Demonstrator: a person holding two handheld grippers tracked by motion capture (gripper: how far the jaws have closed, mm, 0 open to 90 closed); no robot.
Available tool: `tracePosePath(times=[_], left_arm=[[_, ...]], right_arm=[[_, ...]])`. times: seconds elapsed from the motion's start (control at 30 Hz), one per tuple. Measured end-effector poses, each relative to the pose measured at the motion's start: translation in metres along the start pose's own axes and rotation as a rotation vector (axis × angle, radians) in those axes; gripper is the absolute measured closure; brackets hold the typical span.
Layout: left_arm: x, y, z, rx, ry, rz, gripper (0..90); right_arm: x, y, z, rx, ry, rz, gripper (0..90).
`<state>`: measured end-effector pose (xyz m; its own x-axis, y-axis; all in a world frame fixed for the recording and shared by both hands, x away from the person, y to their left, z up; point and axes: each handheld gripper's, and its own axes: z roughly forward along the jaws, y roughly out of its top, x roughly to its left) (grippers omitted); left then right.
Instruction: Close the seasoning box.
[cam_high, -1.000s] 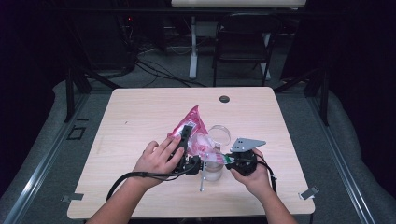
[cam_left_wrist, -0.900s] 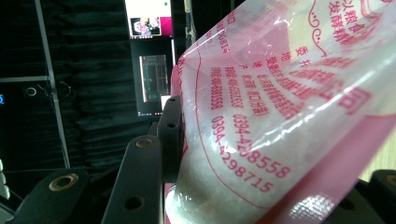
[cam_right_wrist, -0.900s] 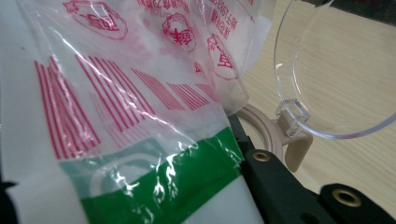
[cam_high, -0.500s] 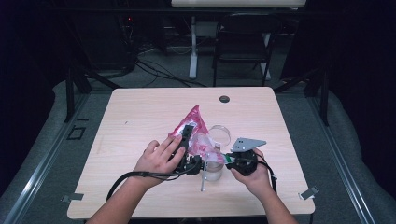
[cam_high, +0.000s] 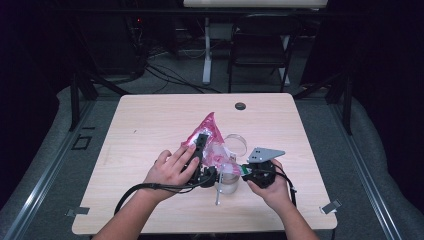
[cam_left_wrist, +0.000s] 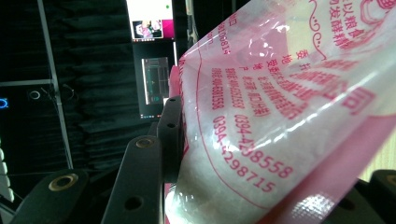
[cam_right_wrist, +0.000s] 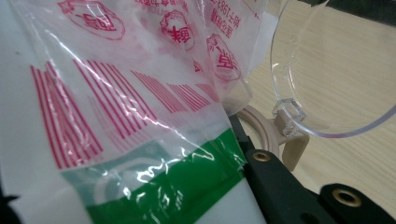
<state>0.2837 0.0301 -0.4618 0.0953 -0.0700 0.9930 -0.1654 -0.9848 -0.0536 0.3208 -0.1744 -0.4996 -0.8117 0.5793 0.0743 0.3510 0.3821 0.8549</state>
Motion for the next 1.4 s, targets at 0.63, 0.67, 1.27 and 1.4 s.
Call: tracePosePath(times=[0.63, 0.67, 1.27, 1.4], left_arm=[[0.001, 0.0022, 0.0004, -0.007, -0.002, 0.007, 64.3], [0.0019, 0.0025, 0.0002, -0.01, 0.004, 0.014, 64.3], [0.0007, 0.0028, 0.001, -0.007, -0.006, 0.003, 64.3], [0.0003, 0.0022, 0.0016, -0.013, -0.002, 0.0, 64.3]], right_arm=[[0.0, -0.0001, 0.0005, 0.011, 0.002, -0.005, 90.0], [0.0001, -0.0001, 0.0006, 0.012, 0.002, -0.005, 90.0], [0.0009, -0.0002, 0.001, 0.02, 0.001, -0.009, 90.0], [0.0008, -0.0004, 0.0009, 0.022, -0.001, -0.011, 90.0]])
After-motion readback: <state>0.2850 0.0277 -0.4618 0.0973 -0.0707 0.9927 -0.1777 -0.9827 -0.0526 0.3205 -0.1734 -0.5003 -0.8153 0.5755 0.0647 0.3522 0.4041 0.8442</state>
